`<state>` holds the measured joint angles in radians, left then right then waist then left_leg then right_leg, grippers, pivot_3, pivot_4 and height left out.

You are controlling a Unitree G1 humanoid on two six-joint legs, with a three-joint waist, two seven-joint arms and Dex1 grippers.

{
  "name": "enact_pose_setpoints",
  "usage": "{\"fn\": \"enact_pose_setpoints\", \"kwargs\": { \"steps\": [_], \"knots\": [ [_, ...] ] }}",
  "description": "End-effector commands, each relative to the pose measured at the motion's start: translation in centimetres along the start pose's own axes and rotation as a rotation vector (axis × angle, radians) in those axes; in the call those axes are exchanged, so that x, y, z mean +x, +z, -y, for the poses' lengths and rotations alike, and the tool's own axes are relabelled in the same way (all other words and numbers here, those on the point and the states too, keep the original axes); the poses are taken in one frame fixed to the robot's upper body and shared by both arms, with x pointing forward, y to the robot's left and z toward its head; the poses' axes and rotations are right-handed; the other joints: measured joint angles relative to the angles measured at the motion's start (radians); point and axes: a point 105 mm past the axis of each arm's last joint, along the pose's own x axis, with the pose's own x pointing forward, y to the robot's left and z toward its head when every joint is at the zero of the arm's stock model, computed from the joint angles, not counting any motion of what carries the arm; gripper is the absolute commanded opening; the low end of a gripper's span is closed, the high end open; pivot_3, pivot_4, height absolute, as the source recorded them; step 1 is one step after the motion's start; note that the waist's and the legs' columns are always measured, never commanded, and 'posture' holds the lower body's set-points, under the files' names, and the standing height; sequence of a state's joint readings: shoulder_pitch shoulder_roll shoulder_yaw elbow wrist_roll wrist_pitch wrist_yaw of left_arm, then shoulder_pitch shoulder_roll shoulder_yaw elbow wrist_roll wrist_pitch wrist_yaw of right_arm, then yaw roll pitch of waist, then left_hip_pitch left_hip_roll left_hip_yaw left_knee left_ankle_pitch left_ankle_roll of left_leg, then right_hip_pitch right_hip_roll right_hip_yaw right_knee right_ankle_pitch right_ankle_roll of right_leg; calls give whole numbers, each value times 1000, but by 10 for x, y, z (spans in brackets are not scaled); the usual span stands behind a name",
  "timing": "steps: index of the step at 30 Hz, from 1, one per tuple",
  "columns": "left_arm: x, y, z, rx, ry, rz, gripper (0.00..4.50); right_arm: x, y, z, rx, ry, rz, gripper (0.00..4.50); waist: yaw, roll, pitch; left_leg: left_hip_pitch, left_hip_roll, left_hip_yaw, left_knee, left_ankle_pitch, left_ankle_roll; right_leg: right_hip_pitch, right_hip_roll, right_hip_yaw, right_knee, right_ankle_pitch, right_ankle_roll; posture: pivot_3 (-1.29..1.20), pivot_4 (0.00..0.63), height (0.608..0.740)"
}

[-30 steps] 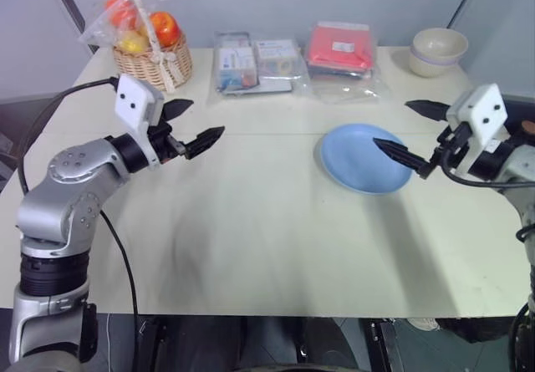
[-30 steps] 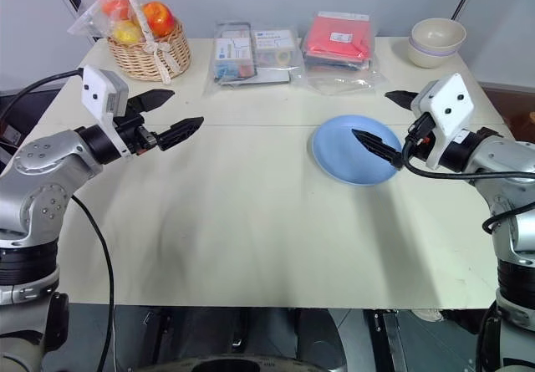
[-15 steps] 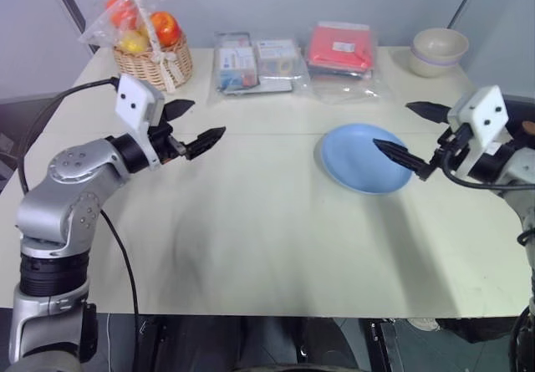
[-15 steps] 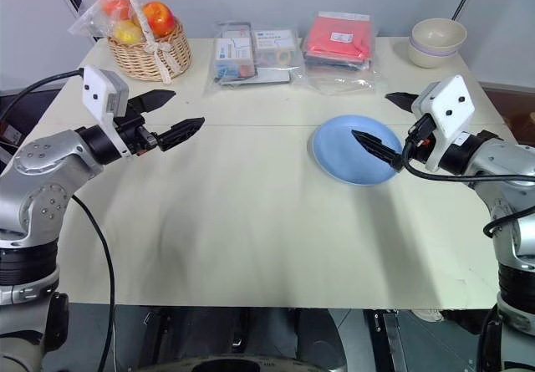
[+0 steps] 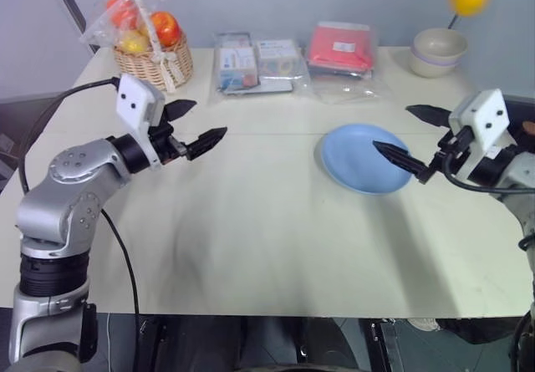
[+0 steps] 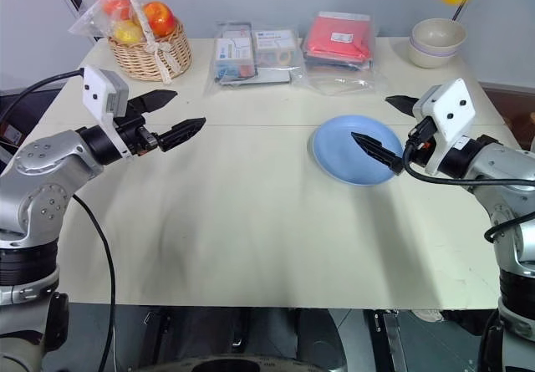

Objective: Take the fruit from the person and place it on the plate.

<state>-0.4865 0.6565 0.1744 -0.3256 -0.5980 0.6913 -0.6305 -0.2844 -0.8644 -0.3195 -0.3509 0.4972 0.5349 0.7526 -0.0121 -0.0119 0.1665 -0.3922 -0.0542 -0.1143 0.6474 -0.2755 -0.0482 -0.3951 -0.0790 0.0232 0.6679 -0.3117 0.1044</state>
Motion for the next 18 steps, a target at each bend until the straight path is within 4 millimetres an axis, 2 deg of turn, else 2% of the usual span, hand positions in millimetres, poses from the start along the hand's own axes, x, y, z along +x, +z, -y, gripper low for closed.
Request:
{"fn": "enact_pose_setpoints", "kwargs": {
  "steps": [1, 11, 14, 18],
  "knots": [
    [0, 13, 4, 43, -12, 38, 4449, -5, 15, 1, -30, -17, 51, 4500, 0, 0, 0, 0, 0, 0, 0, 0, 0, 0, 0, 0, 0, 0, 0, 0, 150, 740],
    [3, 18, 2, -14, 2, 87, 4449, -1, 17, 0, -25, -11, 65, 4500, 0, 0, 0, 0, 0, 0, 0, 0, 0, 0, 0, 0, 0, 0, 0, 0, 150, 740],
    [11, 32, -1, -133, 9, 177, 4449, 0, 16, -1, -25, -7, 64, 4500, 2, 0, 0, 0, 0, 0, 1, 0, 0, 0, 0, 0, 0, 0, 0, 0, 150, 740],
    [24, 54, -6, -161, 36, 262, 4449, 2, 16, -1, -26, -2, 68, 4500, 1, -1, 0, 0, 0, 0, 1, 0, 0, 1, 0, 0, 0, 0, 1, 0, 150, 740]
  ]
}}
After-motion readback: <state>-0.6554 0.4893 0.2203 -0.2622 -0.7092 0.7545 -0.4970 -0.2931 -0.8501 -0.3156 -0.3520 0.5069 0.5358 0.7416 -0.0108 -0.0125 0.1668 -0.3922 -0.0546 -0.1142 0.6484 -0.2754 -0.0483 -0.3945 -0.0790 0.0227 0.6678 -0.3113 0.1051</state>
